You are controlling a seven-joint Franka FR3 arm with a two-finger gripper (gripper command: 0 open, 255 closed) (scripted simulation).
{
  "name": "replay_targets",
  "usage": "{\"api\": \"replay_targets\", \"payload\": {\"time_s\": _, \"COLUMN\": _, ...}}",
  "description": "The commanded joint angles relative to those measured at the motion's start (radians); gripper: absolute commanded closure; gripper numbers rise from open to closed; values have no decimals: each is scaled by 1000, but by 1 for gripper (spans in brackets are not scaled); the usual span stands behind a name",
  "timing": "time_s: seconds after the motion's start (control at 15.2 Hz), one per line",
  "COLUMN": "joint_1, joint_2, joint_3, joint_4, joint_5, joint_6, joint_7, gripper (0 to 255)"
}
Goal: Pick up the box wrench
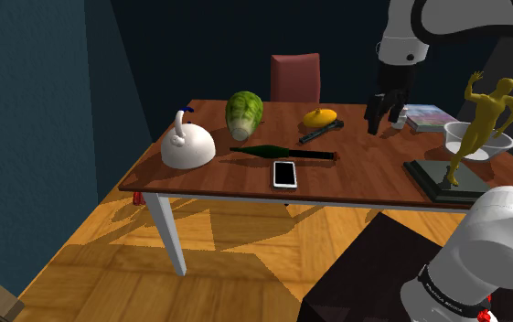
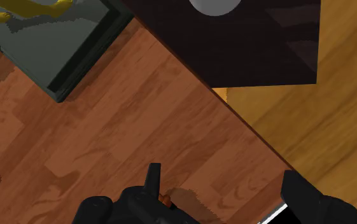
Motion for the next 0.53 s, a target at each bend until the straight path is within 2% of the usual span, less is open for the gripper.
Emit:
{"api": "replay_targets", "payload": {"time_s": 0.0, "joint_1": 0, "joint_2": 0, "joint_3": 0, "joint_4": 0, "joint_5": 0, "joint_6": 0, "joint_7": 0, "gripper": 0}}
{"api": "replay_targets", "payload": {"time_s": 0.46, "joint_1": -75, "joint_2": 296, "joint_3": 49, "joint_4": 133, "joint_5": 57, "joint_6": 122, "joint_7": 290, "gripper": 0}}
